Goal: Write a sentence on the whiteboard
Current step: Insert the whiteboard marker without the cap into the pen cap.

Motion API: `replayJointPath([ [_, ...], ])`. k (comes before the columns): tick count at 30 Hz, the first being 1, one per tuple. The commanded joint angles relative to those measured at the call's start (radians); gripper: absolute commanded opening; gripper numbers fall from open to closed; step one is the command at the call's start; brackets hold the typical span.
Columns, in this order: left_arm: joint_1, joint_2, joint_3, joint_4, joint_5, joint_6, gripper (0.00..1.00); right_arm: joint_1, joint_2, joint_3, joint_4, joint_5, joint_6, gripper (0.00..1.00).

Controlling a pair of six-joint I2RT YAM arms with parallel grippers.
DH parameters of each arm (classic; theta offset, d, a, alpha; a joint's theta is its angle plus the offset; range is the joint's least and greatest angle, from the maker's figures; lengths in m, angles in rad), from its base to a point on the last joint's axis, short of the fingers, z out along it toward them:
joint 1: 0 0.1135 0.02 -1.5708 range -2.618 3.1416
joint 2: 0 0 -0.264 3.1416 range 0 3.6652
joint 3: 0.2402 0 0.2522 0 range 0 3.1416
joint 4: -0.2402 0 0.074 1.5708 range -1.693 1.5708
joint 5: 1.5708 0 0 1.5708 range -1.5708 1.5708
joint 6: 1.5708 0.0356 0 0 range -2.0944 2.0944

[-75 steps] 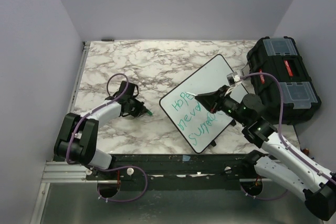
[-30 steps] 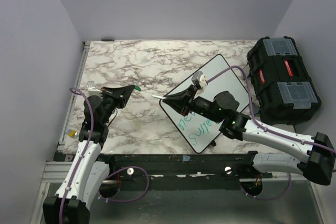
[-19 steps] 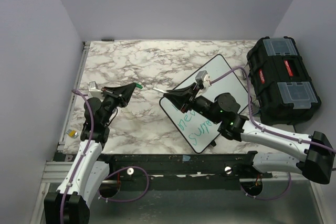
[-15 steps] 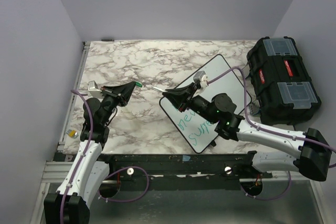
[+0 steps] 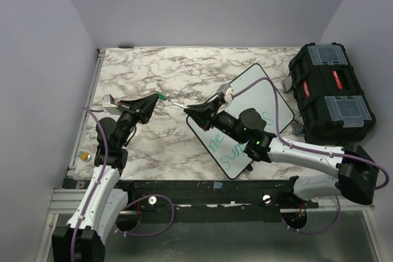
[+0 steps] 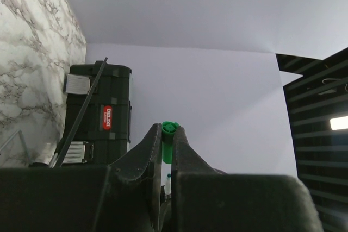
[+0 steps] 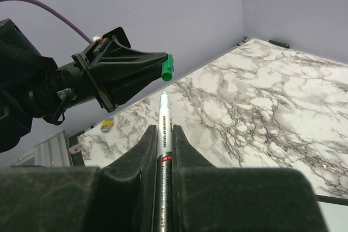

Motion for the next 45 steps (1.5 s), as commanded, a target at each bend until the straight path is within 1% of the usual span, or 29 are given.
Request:
replayJointPath([
  [1, 0.003, -0.019, -0.015, 0.055, 0.022, -0.034, 0.00, 0.011, 0.020, 0.048, 0.054, 0.019, -0.011, 0.01],
  [12, 0.002, 0.002, -0.020, 0.083, 0.031, -0.048, 0.00, 0.015, 0.068, 0.074, 0.073, 0.018, -0.009, 0.01],
  [17, 0.001, -0.005, -0.019, 0.068, 0.024, -0.042, 0.00, 0.015, 0.086, 0.094, 0.073, 0.019, -0.016, 0.01],
  [30, 0.003, 0.009, -0.031, 0.098, 0.033, -0.068, 0.00, 0.016, 0.105, 0.104, 0.070, 0.029, -0.005, 0.01],
  [45, 0.003, 0.002, -0.030, 0.091, 0.035, -0.071, 0.00, 0.017, 0.120, 0.110, 0.067, 0.047, 0.000, 0.01],
])
